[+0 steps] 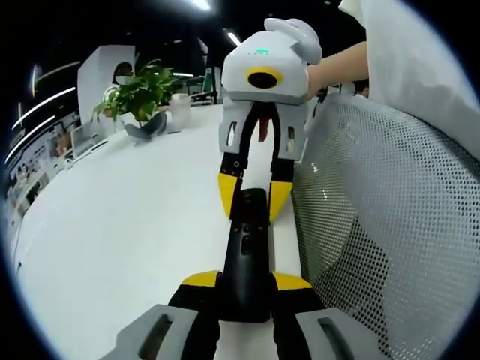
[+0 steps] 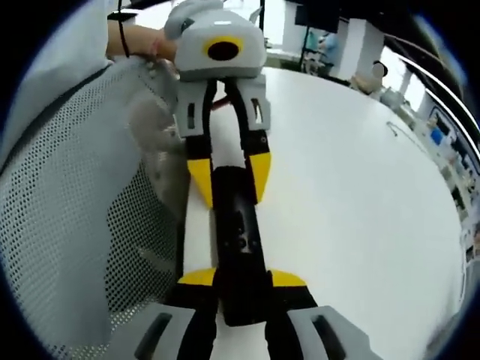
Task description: Press the specified remote control buttons in sequence, fully releasing each button before pressing the next.
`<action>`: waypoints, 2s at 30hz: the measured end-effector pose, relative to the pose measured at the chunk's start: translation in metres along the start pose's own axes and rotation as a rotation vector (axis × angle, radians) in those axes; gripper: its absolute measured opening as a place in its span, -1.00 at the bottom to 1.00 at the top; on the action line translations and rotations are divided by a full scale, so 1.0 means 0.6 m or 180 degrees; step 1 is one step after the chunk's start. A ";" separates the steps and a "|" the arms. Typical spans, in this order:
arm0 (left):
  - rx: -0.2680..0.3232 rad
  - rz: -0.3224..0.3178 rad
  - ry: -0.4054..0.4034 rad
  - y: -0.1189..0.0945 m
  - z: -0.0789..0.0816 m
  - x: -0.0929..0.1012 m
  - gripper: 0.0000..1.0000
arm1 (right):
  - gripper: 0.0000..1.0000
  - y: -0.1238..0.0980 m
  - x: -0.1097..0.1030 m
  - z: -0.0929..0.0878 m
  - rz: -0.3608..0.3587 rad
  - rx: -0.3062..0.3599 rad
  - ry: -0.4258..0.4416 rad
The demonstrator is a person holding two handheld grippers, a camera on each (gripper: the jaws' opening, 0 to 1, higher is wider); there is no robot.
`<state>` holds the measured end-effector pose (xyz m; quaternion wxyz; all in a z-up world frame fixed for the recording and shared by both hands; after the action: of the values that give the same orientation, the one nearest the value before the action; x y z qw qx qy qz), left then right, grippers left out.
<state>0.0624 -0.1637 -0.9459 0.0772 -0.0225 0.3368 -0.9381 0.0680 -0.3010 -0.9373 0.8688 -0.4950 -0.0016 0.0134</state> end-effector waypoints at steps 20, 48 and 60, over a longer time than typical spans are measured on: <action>-0.0772 -0.0340 0.0397 0.020 0.039 -0.005 -0.49 | -0.58 0.004 -0.002 0.010 -0.0013 -0.0230 -0.0039; -0.0082 0.1241 -0.0811 -0.119 0.041 0.004 -0.21 | -0.57 0.008 -0.013 0.018 -0.0267 -0.0126 0.0522; 0.0948 0.2320 -0.1094 -0.233 0.053 -0.003 0.13 | -0.57 0.008 -0.022 0.020 -0.0352 -0.0115 0.0627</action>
<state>0.0489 -0.0770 -0.8324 0.4610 -0.0466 0.1659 -0.8705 0.0545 -0.2886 -0.9354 0.8551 -0.5087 0.0563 -0.0833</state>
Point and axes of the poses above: the point that each gripper's makers call its tool centre point, and the gripper's own axes: y roughly forward along the fingers, x roughly to its right, z roughly out of its top, the point moved 7 cm from there along -y, roughly backward along the fingers, and after that the axes turned 2 degrees about z, right-handed, at the moved point
